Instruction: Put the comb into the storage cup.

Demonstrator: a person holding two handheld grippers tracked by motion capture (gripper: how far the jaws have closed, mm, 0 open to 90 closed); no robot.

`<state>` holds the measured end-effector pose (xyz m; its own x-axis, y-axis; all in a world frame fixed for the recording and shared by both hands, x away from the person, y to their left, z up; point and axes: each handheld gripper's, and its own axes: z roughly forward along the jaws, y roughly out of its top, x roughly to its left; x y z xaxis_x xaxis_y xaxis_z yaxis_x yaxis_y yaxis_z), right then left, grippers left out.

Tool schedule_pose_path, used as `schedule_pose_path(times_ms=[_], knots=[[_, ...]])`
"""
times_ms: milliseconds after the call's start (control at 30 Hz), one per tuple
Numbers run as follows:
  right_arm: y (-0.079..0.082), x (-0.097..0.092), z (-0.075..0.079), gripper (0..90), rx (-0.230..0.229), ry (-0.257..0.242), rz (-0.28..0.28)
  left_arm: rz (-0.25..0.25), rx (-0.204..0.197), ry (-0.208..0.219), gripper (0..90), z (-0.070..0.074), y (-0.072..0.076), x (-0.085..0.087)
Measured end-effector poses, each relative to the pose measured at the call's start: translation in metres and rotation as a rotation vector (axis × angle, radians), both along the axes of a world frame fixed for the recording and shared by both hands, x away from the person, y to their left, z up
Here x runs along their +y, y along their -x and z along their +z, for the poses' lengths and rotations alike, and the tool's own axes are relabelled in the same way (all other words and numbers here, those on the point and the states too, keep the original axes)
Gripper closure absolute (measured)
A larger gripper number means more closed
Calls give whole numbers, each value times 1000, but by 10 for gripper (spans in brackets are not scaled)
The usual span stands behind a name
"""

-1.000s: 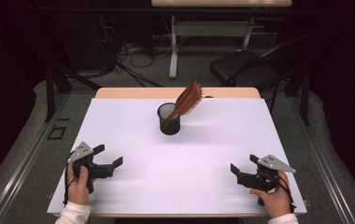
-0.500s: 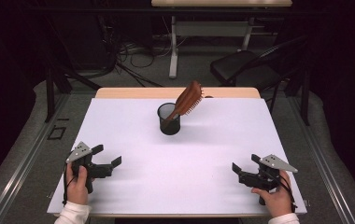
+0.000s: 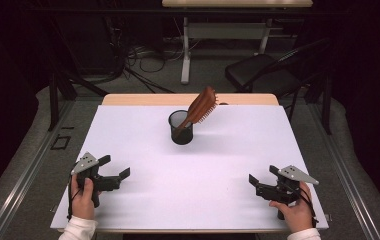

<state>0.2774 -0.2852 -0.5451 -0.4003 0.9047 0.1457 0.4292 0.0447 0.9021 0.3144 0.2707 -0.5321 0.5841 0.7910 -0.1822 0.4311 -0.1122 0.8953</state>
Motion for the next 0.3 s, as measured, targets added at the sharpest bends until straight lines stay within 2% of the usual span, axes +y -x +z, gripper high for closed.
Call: schedule_pose_path(times_ms=[300], knots=[[0, 0, 0, 106, -1, -4, -1, 5, 3, 2, 22, 0, -1, 2]])
